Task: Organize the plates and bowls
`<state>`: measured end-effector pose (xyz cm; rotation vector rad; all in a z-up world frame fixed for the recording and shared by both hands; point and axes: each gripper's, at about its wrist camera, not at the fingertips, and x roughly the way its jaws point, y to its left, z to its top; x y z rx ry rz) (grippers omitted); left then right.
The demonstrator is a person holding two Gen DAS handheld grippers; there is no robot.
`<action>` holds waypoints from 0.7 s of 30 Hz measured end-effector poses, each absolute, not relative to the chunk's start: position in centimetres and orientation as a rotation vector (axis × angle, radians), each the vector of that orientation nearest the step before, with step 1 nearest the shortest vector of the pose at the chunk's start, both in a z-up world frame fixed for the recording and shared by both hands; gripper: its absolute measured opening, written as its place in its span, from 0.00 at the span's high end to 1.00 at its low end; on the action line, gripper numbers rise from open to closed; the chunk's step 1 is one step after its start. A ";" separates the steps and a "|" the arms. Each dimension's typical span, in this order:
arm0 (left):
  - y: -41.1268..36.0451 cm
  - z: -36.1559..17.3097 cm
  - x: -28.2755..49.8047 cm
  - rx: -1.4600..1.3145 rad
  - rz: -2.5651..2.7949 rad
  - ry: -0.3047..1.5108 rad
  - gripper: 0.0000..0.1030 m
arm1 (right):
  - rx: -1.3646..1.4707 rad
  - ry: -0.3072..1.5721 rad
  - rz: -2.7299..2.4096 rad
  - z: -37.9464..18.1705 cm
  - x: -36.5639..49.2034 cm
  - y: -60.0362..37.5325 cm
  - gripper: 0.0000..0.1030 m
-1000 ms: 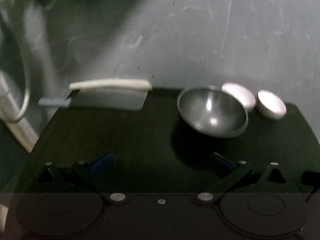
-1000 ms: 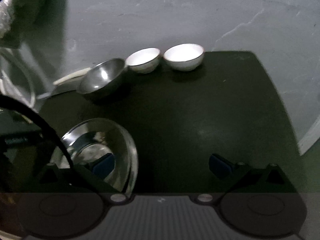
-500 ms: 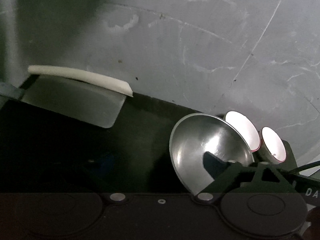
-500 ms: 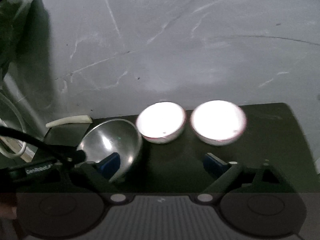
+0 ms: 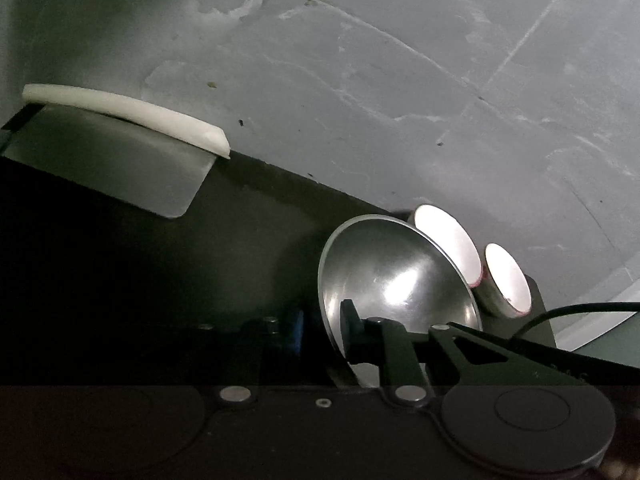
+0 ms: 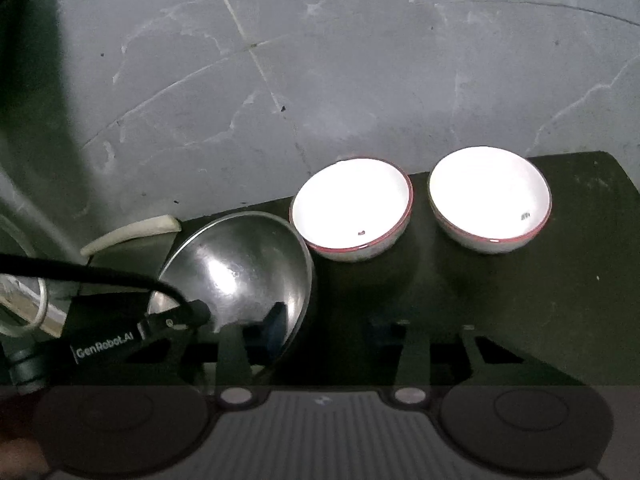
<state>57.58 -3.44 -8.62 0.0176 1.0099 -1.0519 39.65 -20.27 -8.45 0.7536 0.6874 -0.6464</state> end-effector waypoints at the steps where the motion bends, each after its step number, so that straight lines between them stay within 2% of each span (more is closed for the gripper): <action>1: -3.2 -8.5 57.3 0.020 -1.051 1.003 0.81 | 0.751 0.685 -0.632 -8.3 39.5 -20.0 0.73; 2: -2.9 -8.2 56.9 0.019 -1.053 0.999 0.82 | 0.750 0.687 -0.621 -8.3 39.6 -19.9 0.77; 12: -1.0 -4.1 50.3 0.006 -1.126 0.931 0.81 | 0.716 0.627 -0.627 -5.4 35.6 -17.7 0.79; 21: -2.2 -3.4 37.7 0.092 -1.187 0.937 0.81 | 0.725 0.562 -0.687 -2.9 24.1 -16.7 0.79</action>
